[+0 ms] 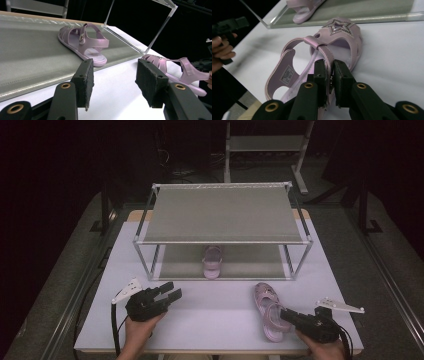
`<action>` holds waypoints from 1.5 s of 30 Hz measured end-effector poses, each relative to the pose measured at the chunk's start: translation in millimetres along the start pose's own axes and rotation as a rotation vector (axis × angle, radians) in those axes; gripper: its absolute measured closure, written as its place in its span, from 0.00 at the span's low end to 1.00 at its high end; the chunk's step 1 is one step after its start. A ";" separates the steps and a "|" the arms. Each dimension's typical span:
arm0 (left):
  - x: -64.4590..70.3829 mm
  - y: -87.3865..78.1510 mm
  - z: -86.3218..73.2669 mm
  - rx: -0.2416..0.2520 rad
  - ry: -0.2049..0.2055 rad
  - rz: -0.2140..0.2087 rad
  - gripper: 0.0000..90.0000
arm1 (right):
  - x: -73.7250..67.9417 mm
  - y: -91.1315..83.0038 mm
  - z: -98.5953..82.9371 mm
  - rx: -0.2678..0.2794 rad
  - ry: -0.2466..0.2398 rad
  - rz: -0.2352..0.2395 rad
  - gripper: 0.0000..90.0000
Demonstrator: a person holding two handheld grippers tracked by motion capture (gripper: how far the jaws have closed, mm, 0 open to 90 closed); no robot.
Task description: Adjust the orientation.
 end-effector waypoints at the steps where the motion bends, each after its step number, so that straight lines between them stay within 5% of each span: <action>1: 0.0 0.0 0.0 0.000 0.000 0.000 0.53 | -1.1 -0.3 0.3 0.005 0.005 0.009 0.91; 17: 1.2 -0.1 1.1 0.001 0.003 -0.008 0.51 | -12.2 2.3 9.9 0.068 0.049 0.114 0.91; 45: 3.6 -5.9 3.4 0.015 -0.002 -0.012 0.36 | -25.4 30.3 35.6 0.086 0.041 0.144 0.91</action>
Point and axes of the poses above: each handheld gripper's, and its own axes: y roughly forward along the jaws, z roughly out of its top, x roughly to its right, the point moved 5 cm from there along y, roughly forward along the jaws, and after that the axes turned 6 degrees about -x, right-handed, at the moved point
